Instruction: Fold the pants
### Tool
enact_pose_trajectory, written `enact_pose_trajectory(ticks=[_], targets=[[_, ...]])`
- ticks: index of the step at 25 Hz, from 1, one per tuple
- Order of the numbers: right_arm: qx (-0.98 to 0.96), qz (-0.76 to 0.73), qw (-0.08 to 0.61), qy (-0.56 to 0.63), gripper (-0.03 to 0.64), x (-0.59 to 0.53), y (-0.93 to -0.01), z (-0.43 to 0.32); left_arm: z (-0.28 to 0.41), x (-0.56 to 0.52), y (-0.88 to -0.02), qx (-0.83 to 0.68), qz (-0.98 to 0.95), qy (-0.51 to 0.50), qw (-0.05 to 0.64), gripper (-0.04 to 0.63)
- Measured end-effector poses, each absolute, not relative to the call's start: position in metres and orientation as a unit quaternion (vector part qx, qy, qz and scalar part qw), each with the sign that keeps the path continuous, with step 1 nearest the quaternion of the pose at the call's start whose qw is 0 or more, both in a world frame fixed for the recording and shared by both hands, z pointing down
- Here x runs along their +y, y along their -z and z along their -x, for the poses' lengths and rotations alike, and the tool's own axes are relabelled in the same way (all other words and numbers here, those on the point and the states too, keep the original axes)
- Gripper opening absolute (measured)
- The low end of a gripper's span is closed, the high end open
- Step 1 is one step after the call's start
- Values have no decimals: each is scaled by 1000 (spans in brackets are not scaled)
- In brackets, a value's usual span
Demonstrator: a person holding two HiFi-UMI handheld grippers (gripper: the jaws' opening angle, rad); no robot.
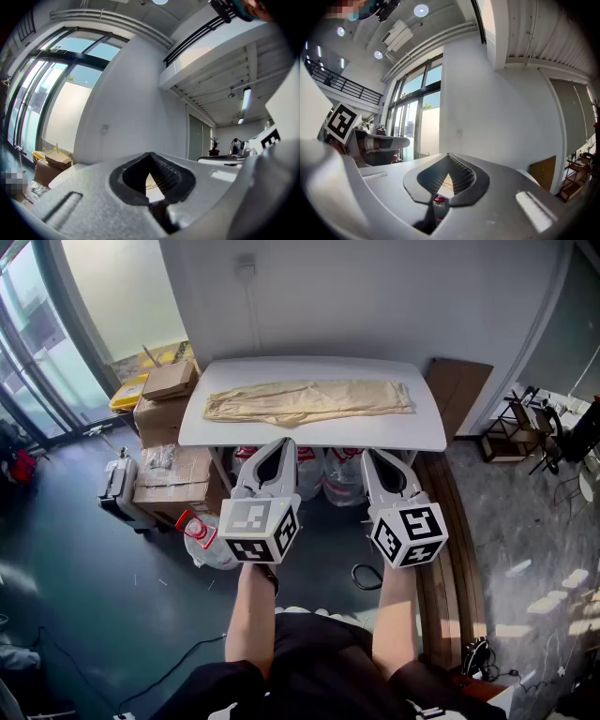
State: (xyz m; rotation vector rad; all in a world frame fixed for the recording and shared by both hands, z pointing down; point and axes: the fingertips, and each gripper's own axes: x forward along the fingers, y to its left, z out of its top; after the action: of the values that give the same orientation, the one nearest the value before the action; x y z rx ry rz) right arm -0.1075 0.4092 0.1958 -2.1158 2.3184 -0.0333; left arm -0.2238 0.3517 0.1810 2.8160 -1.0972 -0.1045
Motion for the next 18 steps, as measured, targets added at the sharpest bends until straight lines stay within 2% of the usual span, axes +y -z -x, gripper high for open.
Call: enact_pose_trajectory(ticks=[8,18], targets=[[741,671,11,16,5,406,-199,97,215,354,-185,-366,-928,34,62,3],[749,661,-21,33,5,401,-224,87,202,352,-206,-373,-924,21,80,3]])
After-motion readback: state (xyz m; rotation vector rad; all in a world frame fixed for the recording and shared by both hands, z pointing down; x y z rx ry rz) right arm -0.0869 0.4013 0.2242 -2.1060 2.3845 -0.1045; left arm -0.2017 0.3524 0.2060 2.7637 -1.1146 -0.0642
